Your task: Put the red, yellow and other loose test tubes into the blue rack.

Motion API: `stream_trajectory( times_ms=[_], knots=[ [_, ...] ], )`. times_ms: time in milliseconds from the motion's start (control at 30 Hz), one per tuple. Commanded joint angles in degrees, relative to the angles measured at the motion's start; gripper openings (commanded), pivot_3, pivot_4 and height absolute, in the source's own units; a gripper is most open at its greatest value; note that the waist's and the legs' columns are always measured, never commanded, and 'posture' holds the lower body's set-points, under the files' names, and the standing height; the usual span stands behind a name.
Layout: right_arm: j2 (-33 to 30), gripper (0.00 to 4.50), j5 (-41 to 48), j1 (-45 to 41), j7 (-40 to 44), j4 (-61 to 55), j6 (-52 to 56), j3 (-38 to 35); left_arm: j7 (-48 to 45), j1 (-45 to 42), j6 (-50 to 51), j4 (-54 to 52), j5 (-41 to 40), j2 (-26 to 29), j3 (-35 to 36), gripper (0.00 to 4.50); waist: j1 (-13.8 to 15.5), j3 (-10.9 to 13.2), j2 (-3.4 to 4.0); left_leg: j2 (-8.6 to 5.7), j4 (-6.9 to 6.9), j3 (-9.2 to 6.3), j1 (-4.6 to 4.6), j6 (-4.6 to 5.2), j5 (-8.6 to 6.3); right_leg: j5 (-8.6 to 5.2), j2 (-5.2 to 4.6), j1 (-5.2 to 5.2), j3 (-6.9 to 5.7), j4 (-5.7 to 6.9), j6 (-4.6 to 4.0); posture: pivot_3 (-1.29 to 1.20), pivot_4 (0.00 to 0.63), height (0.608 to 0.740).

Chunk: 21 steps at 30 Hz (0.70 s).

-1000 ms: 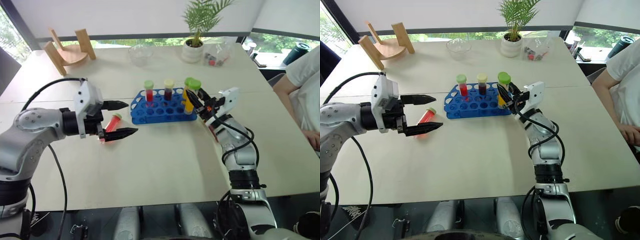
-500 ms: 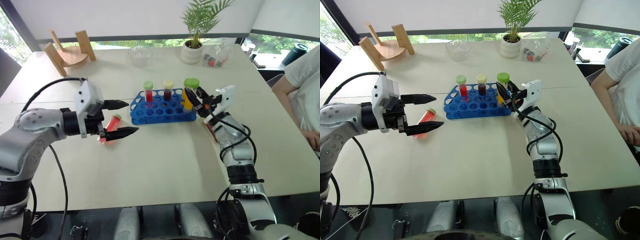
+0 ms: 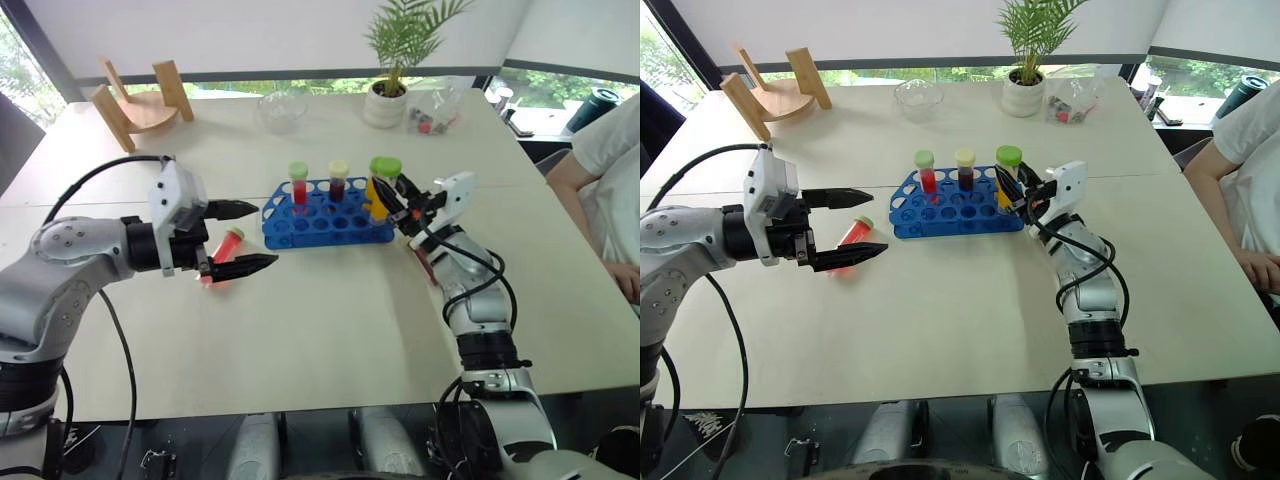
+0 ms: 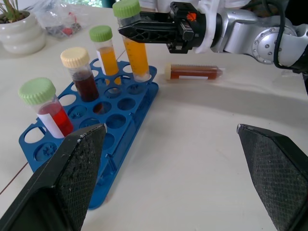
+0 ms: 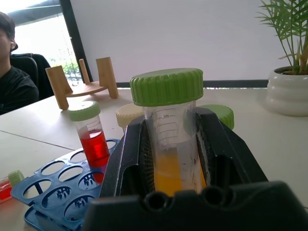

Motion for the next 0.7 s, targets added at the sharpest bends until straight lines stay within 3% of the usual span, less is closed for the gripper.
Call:
stream_trajectory(
  times_ms=[33, 700],
  knots=[
    [-0.28, 0.81, 0.36, 0.63, -0.25, -1.53, 0.56, 0.24, -0.01, -1.01, -0.59, -1.01, -0.29, -0.2, 0.52, 4.5, -0.01, 0.0, 0.0, 0.0, 0.0, 0.0, 0.0, 0.0, 0.0, 0.0, 0.0, 0.0, 0.0, 0.0, 0.0, 0.0, 0.15, 0.74],
    [-0.37, 0.81, 0.3, 1.15, -1.2, -1.74, 0.83, 0.44, -0.37, -1.86, -0.72, -0.71, 0.22, -1.06, 0.0, 4.5, -0.01, 0.0, 0.0, 0.0, -0.01, -0.01, 0.0, 0.0, 0.0, 0.0, 0.01, 0.0, 0.0, 0.0, -0.01, 0.0, 0.15, 0.74]
  ],
)
